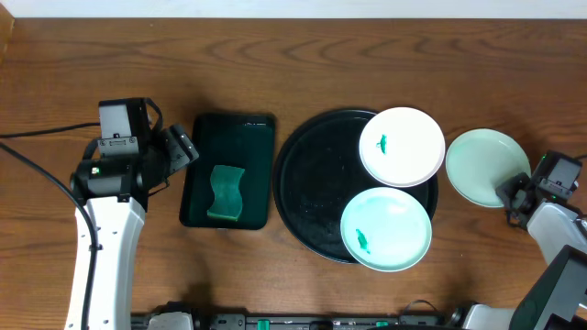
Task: Clean dirty plates on tray and stack at the side
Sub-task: 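Lower the pale green plate onto the table right of the round tray, then move the right gripper left to the pale green plate on the round tray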
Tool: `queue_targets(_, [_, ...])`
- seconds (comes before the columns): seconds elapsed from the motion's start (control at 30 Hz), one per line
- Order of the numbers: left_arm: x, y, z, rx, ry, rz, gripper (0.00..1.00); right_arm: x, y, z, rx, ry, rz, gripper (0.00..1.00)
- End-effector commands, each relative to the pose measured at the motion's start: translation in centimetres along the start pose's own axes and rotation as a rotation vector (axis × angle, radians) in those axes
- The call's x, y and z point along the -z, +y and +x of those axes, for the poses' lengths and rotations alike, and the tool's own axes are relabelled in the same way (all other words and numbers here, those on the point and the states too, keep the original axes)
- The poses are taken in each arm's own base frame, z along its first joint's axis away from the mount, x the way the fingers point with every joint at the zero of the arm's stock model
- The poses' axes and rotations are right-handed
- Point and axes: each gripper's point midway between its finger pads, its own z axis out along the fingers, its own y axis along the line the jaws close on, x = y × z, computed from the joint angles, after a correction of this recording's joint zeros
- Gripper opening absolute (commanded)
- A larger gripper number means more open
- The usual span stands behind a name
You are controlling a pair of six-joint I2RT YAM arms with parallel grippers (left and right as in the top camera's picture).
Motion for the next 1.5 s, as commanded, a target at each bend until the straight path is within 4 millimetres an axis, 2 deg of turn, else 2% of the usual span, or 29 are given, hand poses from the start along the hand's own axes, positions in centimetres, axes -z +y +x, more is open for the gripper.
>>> queue_targets(0.0, [0.4, 0.0, -0.5, 0.001, -0.014, -0.001, 0.84, 0.1, 0.0, 0.1, 0.009, 0.002, -0.008, 0.33])
queue_targets(0.13, [0.4, 0.0, -0.5, 0.001, -0.014, -0.001, 0.84, 1.4, 1.3, -0.4, 0.103, -0.001, -0.072, 0.42])
queue_targets(0.3, [0.4, 0.0, -0.5, 0.001, -0.014, -0.001, 0.84, 6.3, 3.6, -1.5, 0.171, -0.040, -0.180, 0.46])
queue_targets(0.37, [0.4, 0.0, -0.5, 0.001, -0.014, -0.001, 0.84, 8.6, 5.6, -1.3, 0.229, -0.059, -0.287, 0.53])
queue_targets(0.47, [0.4, 0.0, -0.5, 0.001, -0.014, -0.001, 0.84, 12.6, 9.0, -0.1, 0.336, -0.085, -0.477, 0.67])
queue_targets(0.53, [0.4, 0.0, -0.5, 0.001, -0.014, -0.001, 0.84, 15.0, 10.5, 1.5, 0.385, -0.074, -0.574, 0.68])
queue_targets(0.63, [0.4, 0.0, -0.5, 0.001, -0.014, -0.001, 0.84, 16.8, 11.1, 4.2, 0.444, -0.017, -0.629, 0.67])
queue_targets(1.0, [0.4, 0.0, -0.5, 0.001, -0.014, -0.001, 0.84, 17.5, 9.3, 13.9, 0.632, 0.308, -0.578, 0.60])
queue_targets(1.27, [0.4, 0.0, -0.5, 0.001, -0.014, -0.001, 0.84, 17.0, 7.6, 17.4, 0.702, 0.488, -0.483, 0.56])
queue_targets(1.4, [0.4, 0.0, -0.5, 0.001, -0.014, -0.001, 0.84, 16.2, 5.8, 17.6, 0.738, 0.553, -0.325, 0.55])
queue_targets(1.47, [0.4, 0.0, -0.5, 0.001, -0.014, -0.001, 0.84, 15.9, 5.8, 17.8, 0.742, 0.580, -0.295, 0.54])
